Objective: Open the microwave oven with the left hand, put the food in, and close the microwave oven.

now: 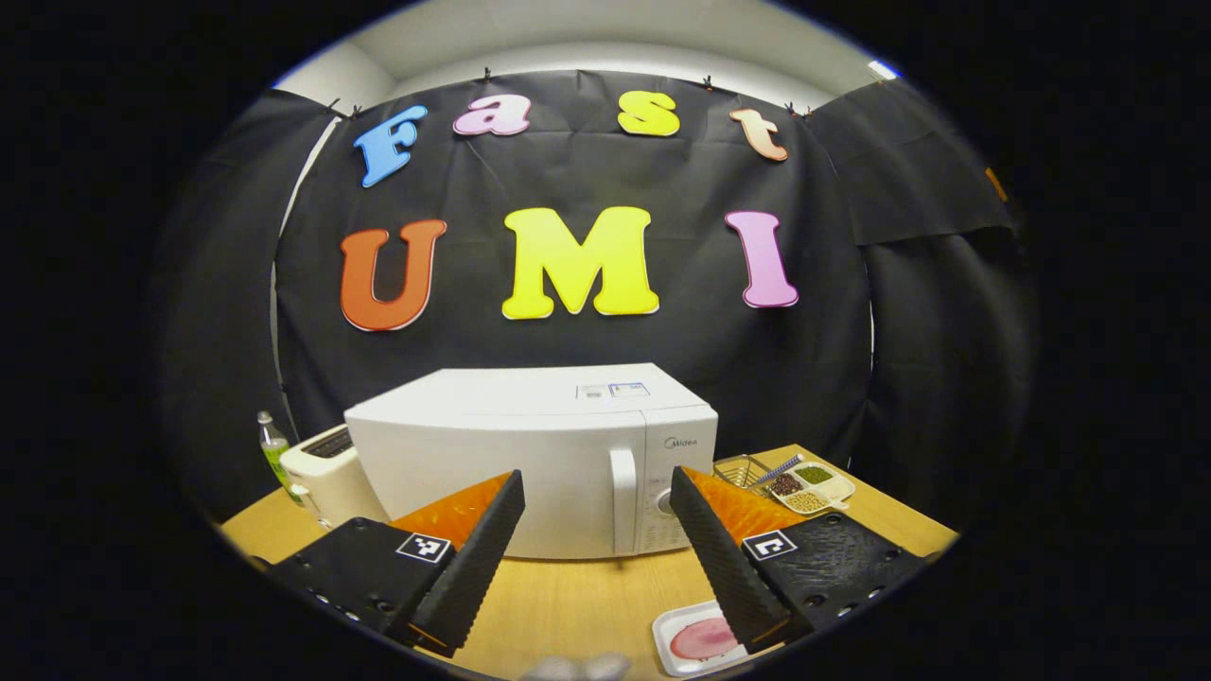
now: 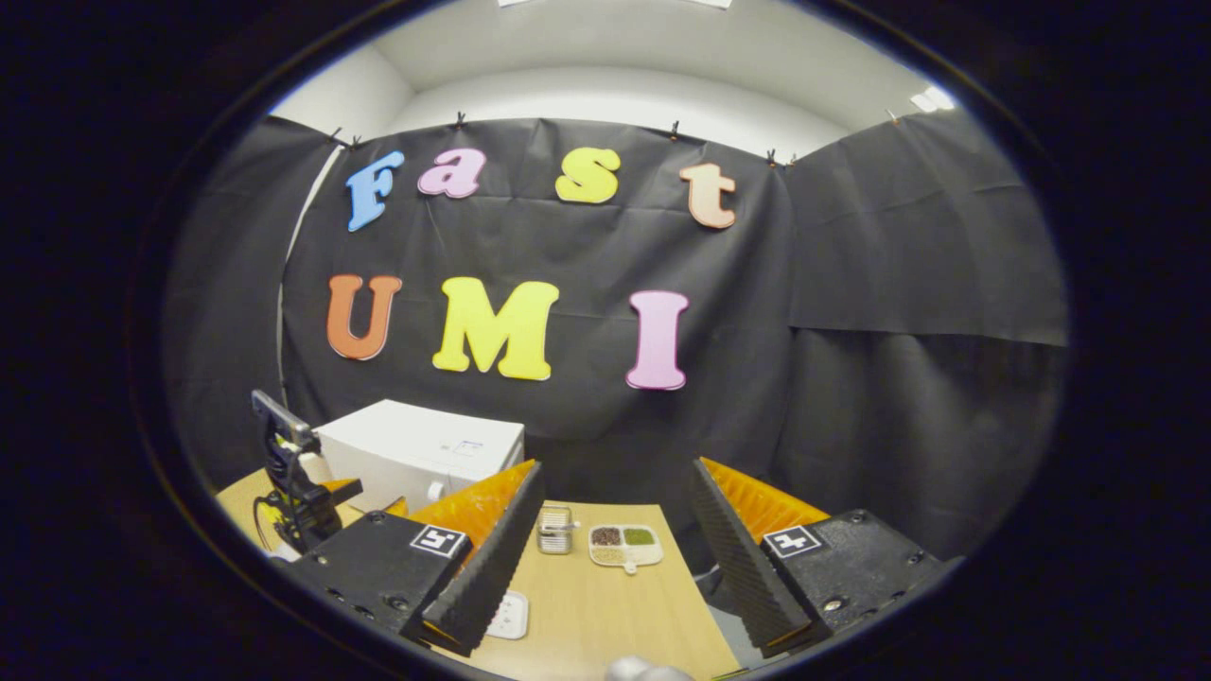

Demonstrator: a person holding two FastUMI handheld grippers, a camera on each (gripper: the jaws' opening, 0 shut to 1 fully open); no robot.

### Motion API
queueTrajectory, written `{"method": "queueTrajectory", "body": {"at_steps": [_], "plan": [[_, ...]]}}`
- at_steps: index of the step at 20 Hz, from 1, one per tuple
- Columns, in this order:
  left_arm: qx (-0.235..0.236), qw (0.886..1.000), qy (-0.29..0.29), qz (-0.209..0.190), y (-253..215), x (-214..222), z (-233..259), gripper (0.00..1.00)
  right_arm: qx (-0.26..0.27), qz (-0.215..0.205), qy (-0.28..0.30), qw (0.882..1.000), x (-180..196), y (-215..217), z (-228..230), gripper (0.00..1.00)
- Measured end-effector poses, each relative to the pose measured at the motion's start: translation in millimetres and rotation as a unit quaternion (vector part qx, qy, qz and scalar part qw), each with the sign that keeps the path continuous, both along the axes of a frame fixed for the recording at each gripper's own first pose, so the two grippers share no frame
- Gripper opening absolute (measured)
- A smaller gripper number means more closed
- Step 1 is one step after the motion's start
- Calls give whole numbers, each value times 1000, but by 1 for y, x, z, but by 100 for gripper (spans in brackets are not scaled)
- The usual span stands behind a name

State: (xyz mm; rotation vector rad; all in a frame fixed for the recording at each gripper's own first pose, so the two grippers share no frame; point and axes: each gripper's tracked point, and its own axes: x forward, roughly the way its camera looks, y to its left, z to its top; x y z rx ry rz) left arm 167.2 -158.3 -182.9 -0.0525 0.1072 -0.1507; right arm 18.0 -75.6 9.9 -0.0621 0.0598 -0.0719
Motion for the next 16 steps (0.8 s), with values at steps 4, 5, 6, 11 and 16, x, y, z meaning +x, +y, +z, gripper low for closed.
{"method": "queueTrajectory", "body": {"at_steps": [4,5,6,11,16], "plan": [[8,1000,8,2,-24,50,-36,89,-15,-23,6,1000,-4,-18,-2,99],[9,1000,7,5,-26,60,-41,96,-19,-29,8,999,-4,-21,-3,99],[6,1000,8,8,-28,69,-45,95,-22,-35,13,999,-5,-27,-6,99],[12,1000,15,23,-26,91,-61,82,-18,-48,30,998,-4,-36,-19,99],[1,999,38,20,-30,100,-74,39,-15,-49,34,998,-2,-36,-24,99]]}}
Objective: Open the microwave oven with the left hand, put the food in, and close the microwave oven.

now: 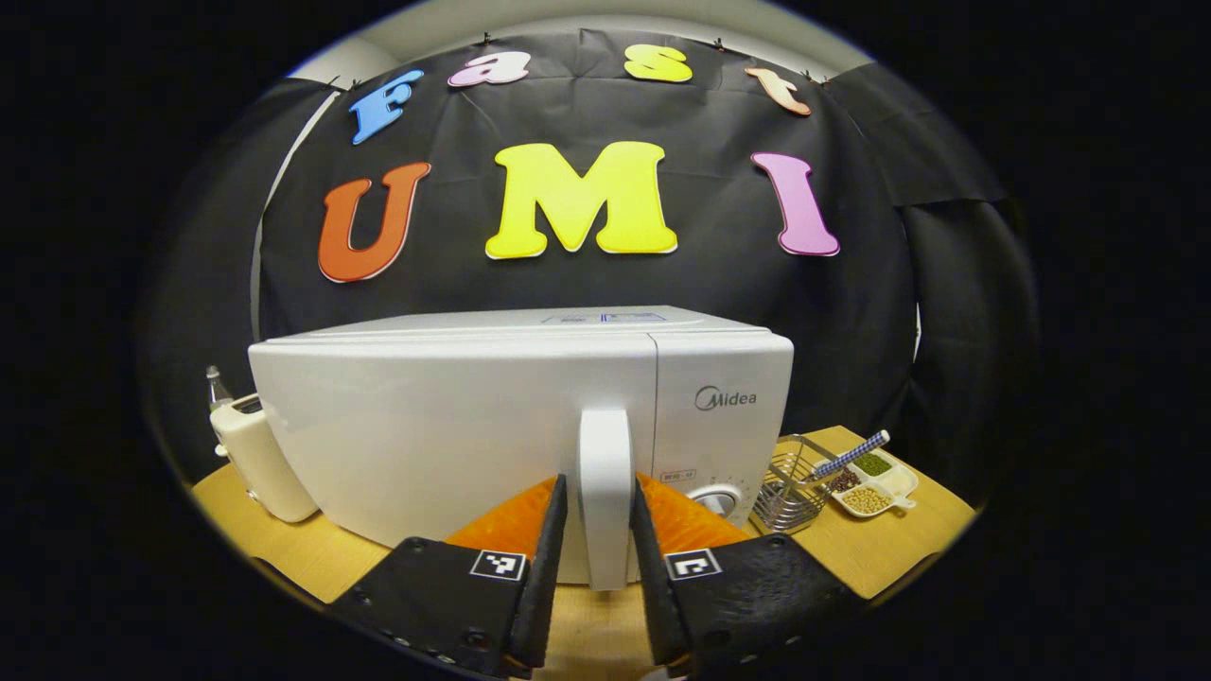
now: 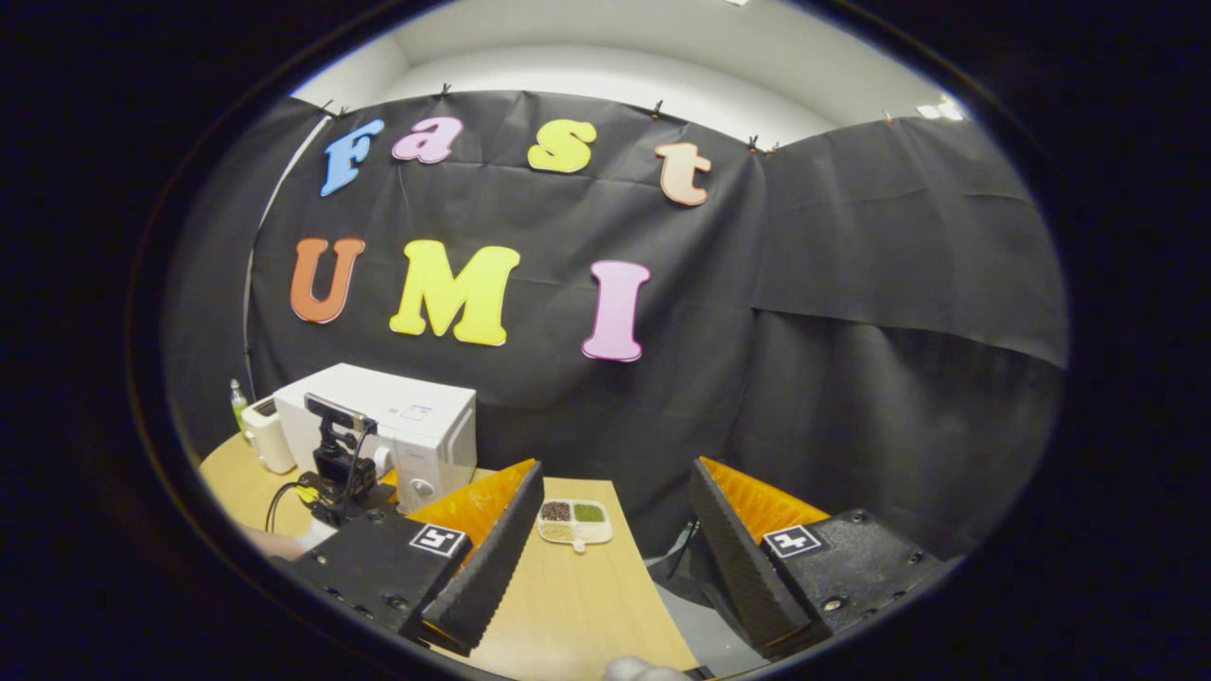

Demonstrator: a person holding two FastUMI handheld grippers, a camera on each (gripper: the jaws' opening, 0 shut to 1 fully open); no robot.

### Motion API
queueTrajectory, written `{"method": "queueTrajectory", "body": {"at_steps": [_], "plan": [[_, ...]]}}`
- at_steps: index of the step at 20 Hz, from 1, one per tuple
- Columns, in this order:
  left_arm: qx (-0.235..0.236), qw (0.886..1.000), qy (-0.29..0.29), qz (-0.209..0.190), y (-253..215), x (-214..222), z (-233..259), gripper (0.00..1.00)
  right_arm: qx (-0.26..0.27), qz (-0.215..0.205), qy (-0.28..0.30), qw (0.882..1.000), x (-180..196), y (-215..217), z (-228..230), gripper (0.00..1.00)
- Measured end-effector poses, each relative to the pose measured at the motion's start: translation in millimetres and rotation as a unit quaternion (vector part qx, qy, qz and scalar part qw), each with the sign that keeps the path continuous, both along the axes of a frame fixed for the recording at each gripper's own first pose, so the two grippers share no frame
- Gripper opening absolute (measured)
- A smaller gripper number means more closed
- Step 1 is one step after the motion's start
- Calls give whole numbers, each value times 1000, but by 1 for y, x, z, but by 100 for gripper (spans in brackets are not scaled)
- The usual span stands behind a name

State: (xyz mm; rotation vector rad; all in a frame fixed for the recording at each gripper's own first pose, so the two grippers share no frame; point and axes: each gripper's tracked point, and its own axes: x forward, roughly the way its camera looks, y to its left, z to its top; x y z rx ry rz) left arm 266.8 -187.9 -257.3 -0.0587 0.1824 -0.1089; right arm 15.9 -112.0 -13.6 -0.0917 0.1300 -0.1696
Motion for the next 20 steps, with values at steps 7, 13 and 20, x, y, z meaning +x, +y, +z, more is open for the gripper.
{"method": "queueTrajectory", "body": {"at_steps": [7,13,20], "plan": [[15,1000,-4,-5,2,-3,2,12,-4,10,0,1000,-5,7,2,99],[4,1000,9,-20,3,-12,-1,8,-2,22,6,1000,-7,16,1,99],[14,998,1,-59,31,-95,-2,7,11,55,8,998,-4,45,-10,99]]}}
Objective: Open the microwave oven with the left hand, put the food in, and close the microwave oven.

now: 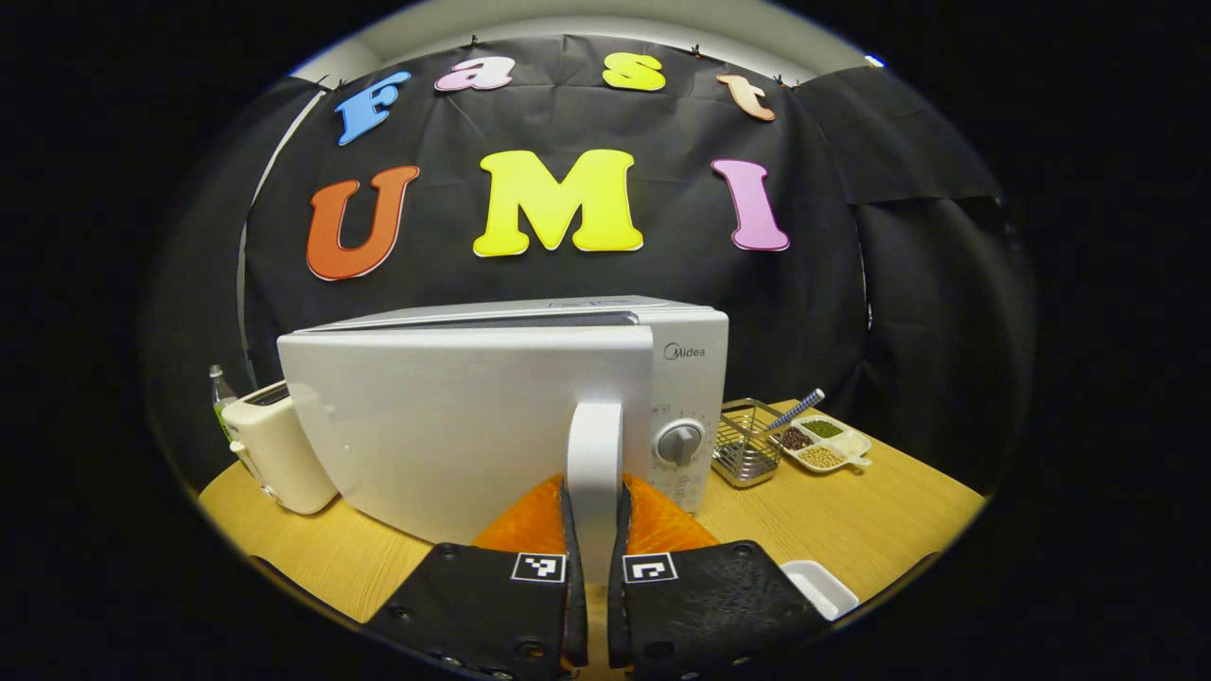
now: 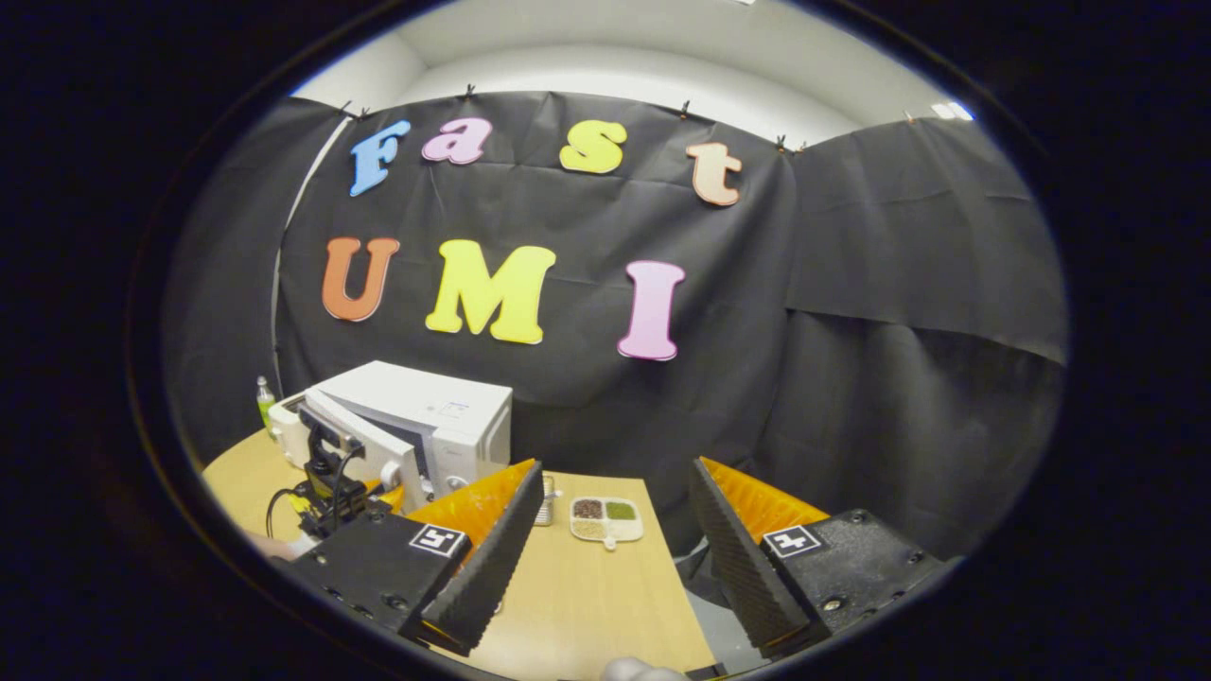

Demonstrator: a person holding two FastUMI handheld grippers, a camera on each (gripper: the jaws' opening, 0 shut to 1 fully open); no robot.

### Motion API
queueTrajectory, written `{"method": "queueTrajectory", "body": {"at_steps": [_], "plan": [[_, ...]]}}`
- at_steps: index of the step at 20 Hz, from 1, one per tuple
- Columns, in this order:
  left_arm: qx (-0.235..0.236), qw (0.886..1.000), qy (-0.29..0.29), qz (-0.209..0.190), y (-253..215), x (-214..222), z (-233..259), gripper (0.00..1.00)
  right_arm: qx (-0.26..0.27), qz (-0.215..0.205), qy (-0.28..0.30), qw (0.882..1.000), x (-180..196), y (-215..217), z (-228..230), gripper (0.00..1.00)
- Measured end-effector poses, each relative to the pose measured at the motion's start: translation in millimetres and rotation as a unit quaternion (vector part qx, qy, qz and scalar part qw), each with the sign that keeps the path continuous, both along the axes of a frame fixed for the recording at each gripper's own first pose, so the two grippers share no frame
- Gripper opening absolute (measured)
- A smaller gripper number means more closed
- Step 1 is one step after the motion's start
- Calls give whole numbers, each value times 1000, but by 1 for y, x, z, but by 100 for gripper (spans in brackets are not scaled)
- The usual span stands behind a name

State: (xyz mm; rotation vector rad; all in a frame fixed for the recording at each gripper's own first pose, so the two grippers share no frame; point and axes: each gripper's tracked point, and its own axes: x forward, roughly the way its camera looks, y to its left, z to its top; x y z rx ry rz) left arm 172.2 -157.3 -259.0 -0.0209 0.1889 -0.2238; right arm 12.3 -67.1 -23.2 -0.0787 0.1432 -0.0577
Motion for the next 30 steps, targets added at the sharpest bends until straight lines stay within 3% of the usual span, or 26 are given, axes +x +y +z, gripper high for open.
{"method": "queueTrajectory", "body": {"at_steps": [3,5,7,8,9,11,12,13,14,15,16,21,22,23,24,26,27,30], "plan": [[28,1000,4,5,24,-29,-2,13,7,15,5,1000,1,15,-7,99],[59,997,-4,40,50,-40,-1,31,14,26,5,1000,0,26,-7,94],[59,997,8,56,64,-44,-6,74,18,36,5,999,-2,34,-7,93],[53,997,12,56,68,-47,-6,88,19,39,4,999,-2,36,-7,93],[49,997,16,56,69,-49,-6,95,19,41,2,999,-3,38,-5,93],[49,997,19,61,75,-57,-4,96,15,44,0,999,-3,42,-4,93],[47,997,15,64,80,-61,-2,89,14,48,0,999,-3,45,-5,93],[45,997,12,67,83,-64,1,89,15,52,1,999,-3,50,-5,93],[45,997,11,68,86,-68,3,96,19,57,2,998,-4,53,-7,93],[46,997,12,69,90,-73,3,96,23,61,4,998,-4,58,-8,93],[45,996,13,71,97,-80,4,96,26,64,7,998,-4,62,-12,99],[39,995,22,87,135,-121,8,96,35,92,32,995,-6,93,-36,99],[39,994,27,94,146,-128,7,96,33,99,36,994,-7,100,-41,93],[40,994,28,101,157,-135,6,96,31,104,39,993,-7,107,-44,93],[42,993,30,109,168,-141,5,96,29,109,42,993,-8,112,-48,99],[51,990,34,125,191,-152,2,96,33,120,49,991,-8,126,-56,99],[60,989,35,134,203,-158,2,96,34,126,54,990,-8,134,-60,93],[83,984,36,156,238,-173,2,96,36,139,69,987,-8,152,-75,99]]}}
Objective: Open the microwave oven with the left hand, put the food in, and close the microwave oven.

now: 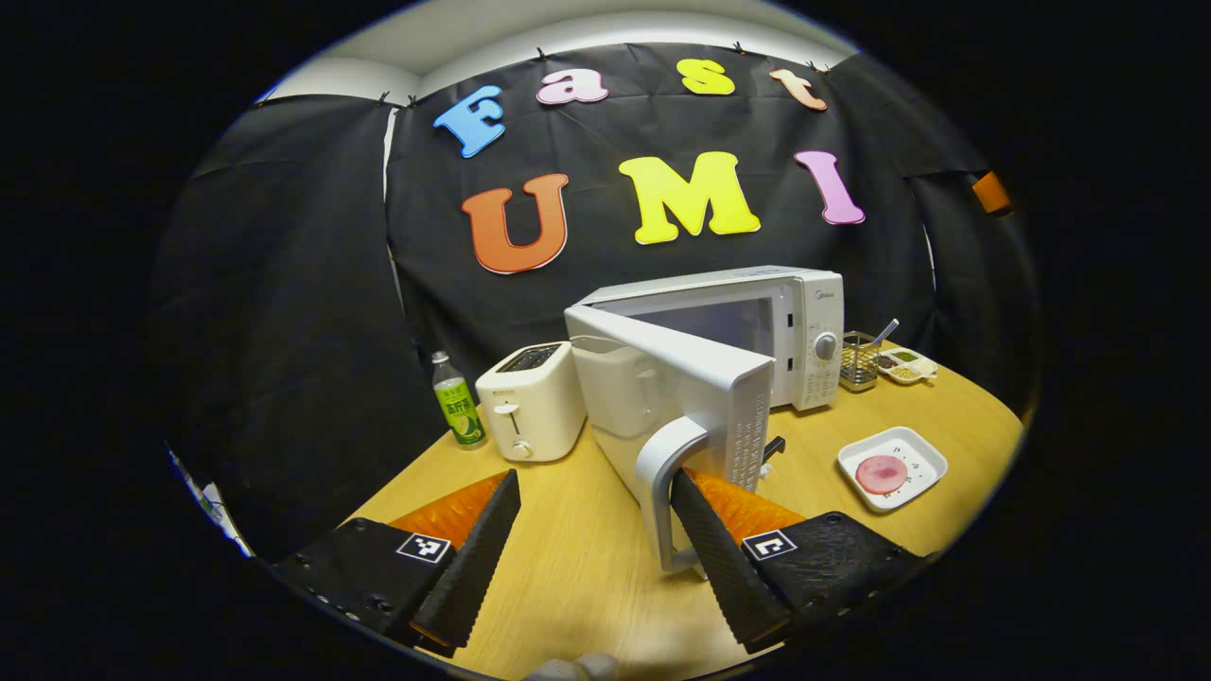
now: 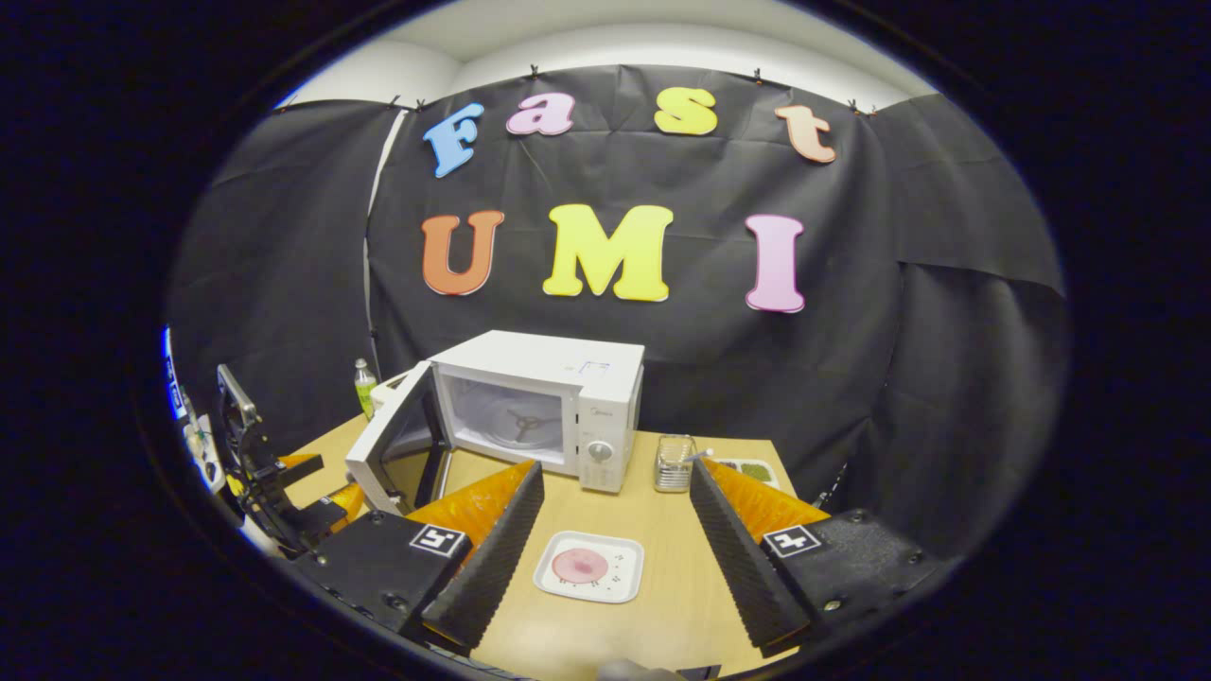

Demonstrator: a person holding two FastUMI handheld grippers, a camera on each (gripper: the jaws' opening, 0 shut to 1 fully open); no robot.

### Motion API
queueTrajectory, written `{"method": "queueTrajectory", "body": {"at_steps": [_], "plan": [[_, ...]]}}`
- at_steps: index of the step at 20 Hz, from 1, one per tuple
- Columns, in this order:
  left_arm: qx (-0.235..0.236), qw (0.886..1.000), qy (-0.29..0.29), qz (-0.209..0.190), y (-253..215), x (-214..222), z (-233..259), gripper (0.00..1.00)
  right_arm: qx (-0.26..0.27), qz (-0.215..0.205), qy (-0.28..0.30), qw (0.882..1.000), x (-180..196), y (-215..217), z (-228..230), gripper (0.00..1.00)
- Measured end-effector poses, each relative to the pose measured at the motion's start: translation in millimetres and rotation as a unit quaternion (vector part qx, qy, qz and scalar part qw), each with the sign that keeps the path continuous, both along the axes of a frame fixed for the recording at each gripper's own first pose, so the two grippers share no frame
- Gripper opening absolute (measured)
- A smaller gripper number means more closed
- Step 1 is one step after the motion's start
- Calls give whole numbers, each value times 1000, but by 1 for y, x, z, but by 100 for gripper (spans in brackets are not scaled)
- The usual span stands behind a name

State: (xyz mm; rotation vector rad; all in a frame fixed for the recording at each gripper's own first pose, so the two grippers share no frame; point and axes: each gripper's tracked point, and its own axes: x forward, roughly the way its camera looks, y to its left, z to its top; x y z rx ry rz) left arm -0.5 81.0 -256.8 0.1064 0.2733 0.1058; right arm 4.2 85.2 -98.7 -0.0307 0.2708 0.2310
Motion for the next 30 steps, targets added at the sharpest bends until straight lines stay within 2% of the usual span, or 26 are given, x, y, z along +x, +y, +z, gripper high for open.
{"method": "queueTrajectory", "body": {"at_steps": [8,13,14,15,16,19,23,25,26,27,28,29,30], "plan": [[7,998,10,60,80,-17,-8,96,-15,15,43,999,8,22,-49,99],[19,995,19,97,131,-26,-17,96,-27,-8,112,993,14,0,-115,99],[20,994,20,102,136,-27,-16,96,-29,-14,125,992,17,-5,-128,93],[21,994,20,105,140,-29,-17,96,-33,-21,140,989,20,-9,-141,98],[23,994,20,105,143,-33,-16,96,-35,-24,154,987,21,-14,-154,97],[28,994,18,107,145,-48,-9,96,-35,-32,204,978,28,-24,-197,86],[-12,996,10,93,115,-62,17,96,-31,-26,267,963,40,-28,-250,79],[-26,997,-4,74,94,-63,37,96,-20,-22,305,952,48,-27,-280,64],[-33,997,-12,63,81,-60,48,96,-11,-23,322,946,53,-26,-292,62],[-39,998,-20,54,72,-59,58,96,-7,-27,336,942,58,-26,-302,66],[-45,998,-26,45,62,-56,66,96,-7,-23,341,940,63,-25,-308,55],[-53,997,-32,36,52,-54,73,96,-11,-19,344,939,69,-24,-312,49],[-58,997,-38,29,43,-51,81,96,-18,-16,350,936,71,-23,-315,48]]}}
